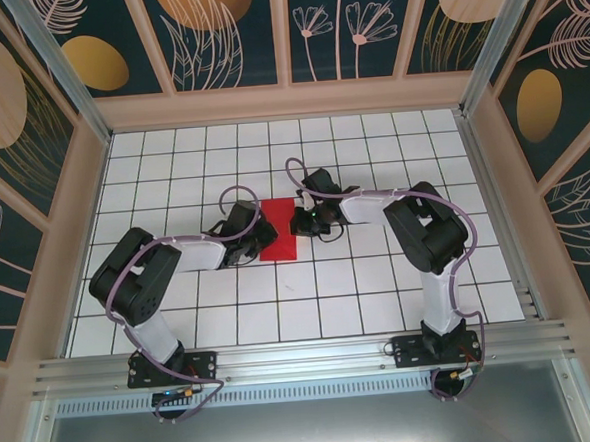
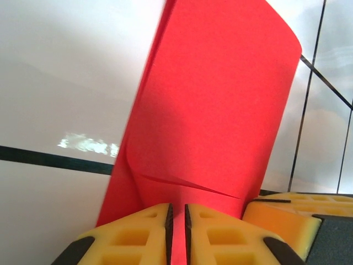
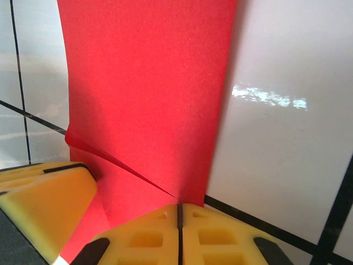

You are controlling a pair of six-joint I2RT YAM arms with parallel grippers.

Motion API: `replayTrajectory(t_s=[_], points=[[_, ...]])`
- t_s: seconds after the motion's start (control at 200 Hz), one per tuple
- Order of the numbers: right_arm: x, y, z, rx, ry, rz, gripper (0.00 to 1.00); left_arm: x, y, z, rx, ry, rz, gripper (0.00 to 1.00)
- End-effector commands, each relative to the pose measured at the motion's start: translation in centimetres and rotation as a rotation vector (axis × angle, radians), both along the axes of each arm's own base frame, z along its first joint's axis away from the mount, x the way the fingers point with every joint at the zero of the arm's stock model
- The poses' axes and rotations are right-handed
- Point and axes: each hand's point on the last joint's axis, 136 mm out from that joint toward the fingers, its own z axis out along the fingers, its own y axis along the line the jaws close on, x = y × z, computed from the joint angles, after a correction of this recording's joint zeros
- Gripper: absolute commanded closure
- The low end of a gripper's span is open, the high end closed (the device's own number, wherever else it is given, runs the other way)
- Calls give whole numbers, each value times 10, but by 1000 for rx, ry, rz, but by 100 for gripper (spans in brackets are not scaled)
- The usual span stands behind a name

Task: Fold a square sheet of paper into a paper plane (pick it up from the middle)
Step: Fold the triangle a second time at the center of the table.

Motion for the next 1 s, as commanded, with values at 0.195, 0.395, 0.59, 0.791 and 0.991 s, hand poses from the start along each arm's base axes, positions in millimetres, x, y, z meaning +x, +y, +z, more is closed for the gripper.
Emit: replayTrajectory(t_s=[0.195,0.395,0.59,0.791,0.991], points=[[-18,-43,-62,-223,93,-39,90,11,34,-2,88,9,85,76],[-18,-42,-61,-219,93,-36,90,25,28,28,59,-66,53,72],[-17,-41,-59,-211,89,-33,90,27,0,64,-91,-160,-58,73],[-17,-40,-60,-209,92,-36,90,21,-16,53,-180,-120,-106,79],[-18,-41,-61,-213,97,-34,90,23,-7,21,-82,-50,-78,80]])
